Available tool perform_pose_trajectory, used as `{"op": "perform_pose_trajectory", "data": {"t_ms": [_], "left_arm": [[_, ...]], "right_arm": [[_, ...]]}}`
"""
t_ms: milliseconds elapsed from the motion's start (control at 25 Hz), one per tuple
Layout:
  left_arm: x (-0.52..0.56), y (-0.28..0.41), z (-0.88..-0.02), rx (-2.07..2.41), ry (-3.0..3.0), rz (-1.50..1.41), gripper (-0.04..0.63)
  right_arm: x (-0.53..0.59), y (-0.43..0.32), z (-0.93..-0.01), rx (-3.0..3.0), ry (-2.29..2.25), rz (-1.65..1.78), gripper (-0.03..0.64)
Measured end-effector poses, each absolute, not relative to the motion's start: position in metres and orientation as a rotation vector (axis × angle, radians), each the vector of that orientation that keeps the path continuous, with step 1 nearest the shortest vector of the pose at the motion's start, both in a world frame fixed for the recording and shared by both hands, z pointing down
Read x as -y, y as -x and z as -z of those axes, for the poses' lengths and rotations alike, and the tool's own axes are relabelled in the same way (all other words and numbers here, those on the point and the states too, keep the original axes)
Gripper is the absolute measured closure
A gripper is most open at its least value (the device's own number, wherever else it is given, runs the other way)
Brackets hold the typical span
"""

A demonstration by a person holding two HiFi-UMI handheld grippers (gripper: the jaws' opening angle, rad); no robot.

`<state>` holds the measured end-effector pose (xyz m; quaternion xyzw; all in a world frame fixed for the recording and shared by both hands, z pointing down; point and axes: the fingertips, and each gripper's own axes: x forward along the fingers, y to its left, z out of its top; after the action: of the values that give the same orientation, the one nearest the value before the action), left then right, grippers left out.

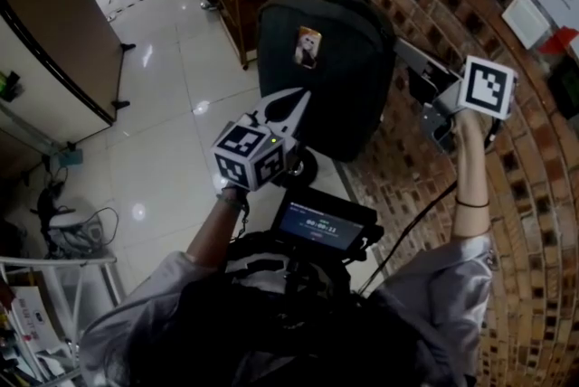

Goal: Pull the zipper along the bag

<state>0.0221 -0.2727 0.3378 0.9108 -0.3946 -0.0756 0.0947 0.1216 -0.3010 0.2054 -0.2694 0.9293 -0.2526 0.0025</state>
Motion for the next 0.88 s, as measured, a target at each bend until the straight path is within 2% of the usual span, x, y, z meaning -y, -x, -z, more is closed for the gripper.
{"op": "perform_pose_trajectory", "data": {"t_ms": [320, 880], "left_arm": [[0.269, -0.04, -0.325, 1.144, -2.798, 0.202, 0.589], [0.262, -0.047, -0.333, 1.15, -2.774, 0.182, 0.589]], "right_arm": [[0.299, -0.137, -0.217, -2.813, 0.804, 0.914, 0.601], [0.288, -0.153, -0.245, -2.76, 0.792, 0.934, 0.601]]}}
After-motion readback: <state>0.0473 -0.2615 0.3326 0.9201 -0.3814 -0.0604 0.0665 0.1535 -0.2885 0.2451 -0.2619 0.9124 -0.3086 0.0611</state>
